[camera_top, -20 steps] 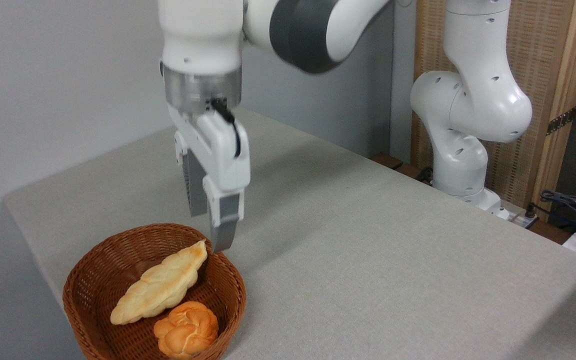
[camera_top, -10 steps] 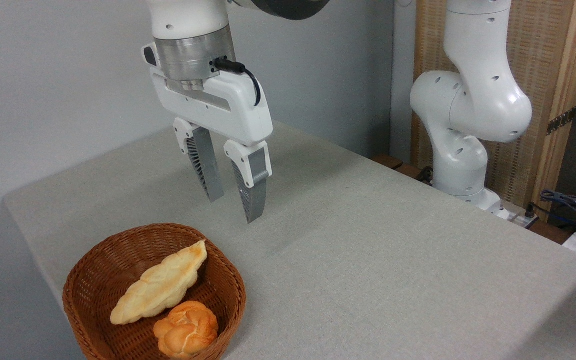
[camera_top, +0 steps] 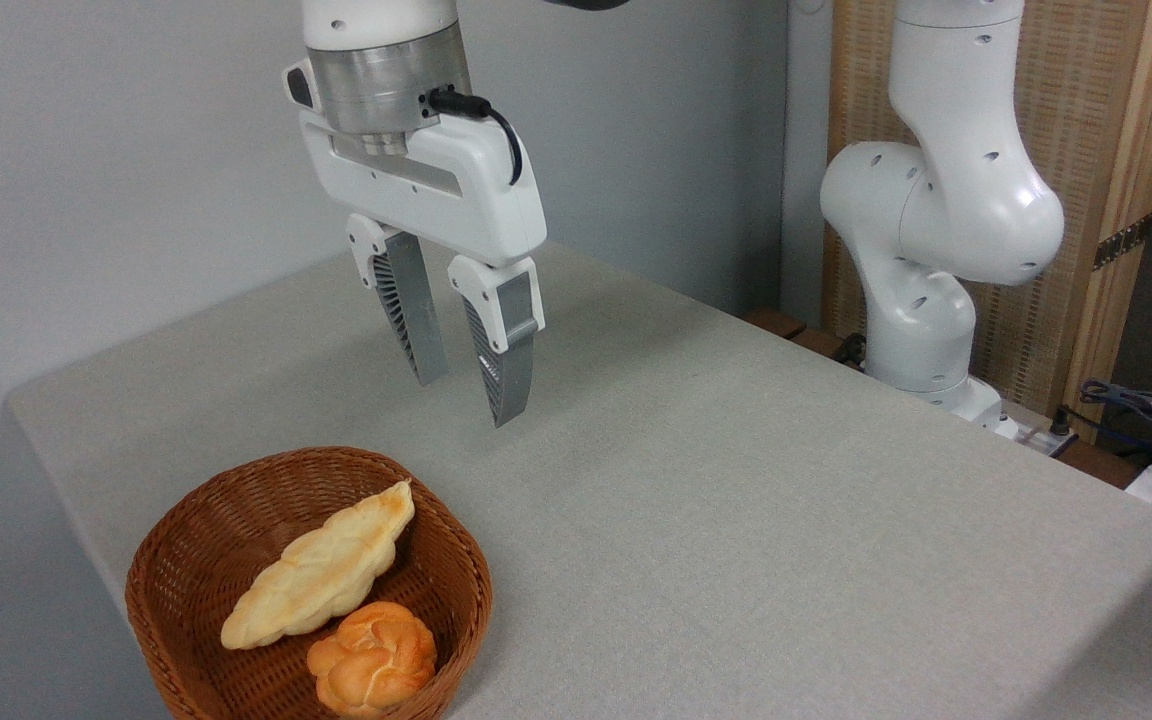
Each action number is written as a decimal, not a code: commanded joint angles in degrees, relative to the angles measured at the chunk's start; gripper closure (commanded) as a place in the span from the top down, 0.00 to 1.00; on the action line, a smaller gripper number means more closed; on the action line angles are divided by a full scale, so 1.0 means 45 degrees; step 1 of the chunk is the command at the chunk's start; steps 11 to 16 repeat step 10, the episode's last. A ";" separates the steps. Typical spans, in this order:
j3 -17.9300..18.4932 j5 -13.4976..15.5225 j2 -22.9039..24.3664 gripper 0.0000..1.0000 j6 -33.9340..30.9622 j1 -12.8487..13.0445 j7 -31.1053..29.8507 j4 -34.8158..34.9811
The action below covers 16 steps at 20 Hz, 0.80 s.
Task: Put bread into the basket
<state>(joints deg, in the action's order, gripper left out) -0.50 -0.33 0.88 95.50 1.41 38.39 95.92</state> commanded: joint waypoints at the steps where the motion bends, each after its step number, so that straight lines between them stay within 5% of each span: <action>1: 0.0051 -0.0101 0.0079 1.00 -0.0364 0.0018 -0.0171 -0.0162; 16: 0.0090 -0.0082 0.0156 1.00 -0.0364 0.0018 -0.0209 -0.0162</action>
